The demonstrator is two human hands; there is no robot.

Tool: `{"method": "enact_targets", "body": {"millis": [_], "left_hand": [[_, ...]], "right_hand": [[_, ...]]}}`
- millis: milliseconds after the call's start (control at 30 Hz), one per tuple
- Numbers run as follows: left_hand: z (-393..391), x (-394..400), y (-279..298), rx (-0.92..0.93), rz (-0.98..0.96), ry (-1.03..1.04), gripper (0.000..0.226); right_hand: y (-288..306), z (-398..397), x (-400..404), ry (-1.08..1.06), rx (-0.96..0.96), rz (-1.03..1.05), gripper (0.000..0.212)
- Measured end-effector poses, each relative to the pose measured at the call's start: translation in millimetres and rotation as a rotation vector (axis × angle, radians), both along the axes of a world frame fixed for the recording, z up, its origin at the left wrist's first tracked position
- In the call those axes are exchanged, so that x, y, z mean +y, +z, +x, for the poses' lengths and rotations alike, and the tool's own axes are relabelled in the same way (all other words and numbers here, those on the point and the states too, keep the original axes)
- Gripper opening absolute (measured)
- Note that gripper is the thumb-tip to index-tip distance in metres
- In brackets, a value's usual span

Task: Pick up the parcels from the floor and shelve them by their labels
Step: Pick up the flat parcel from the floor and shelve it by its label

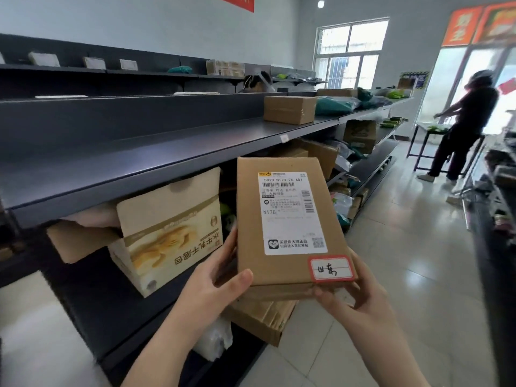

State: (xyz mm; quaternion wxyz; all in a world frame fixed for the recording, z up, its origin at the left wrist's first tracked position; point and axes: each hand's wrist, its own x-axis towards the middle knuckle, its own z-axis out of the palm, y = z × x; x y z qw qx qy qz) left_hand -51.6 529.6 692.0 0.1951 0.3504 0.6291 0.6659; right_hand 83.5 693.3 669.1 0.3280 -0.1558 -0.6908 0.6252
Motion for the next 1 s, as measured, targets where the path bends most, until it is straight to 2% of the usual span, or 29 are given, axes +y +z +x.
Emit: {"method": "enact_targets", "body": {"millis": [100, 300, 400, 633, 733, 867, 1000], "left_hand": [[-20.9, 24.7, 3.5, 0.012, -0.021, 0.000, 0.095], [-71.0, 80.5, 10.0, 0.043, -0.112, -0.024, 0.089], [-85.8, 106.3, 11.1, 0.065, -0.115, -0.042, 0.088], [-104.9, 168.7, 8.1, 0.011, -0.058, -0.118, 0.059], [-109.4, 194.1, 8.1, -0.001, -0.048, -0.126, 0.068], [-113.1, 234.9, 10.6, -0.001, -0.059, -0.060, 0.057], [-115.1, 273.3, 15.6, 0.007, -0.066, 0.022, 0.059]], "right_hand": [[4.4, -15.4, 17.3, -0.045, 0.019, -0.020, 0.076], [15.0, -48.5, 55.9, -0.147, 0.029, -0.016, 0.061], [16.9, -60.8, 73.3, -0.179, 0.036, -0.020, 0.064], [11.6, -75.5, 126.1, -0.235, 0.021, -0.020, 0.062], [10.2, -81.3, 151.0, -0.245, 0.017, -0.014, 0.061], [10.5, -91.3, 195.0, -0.226, 0.017, -0.014, 0.063], [18.5, -101.1, 239.8, -0.166, 0.016, -0.004, 0.063]]}}
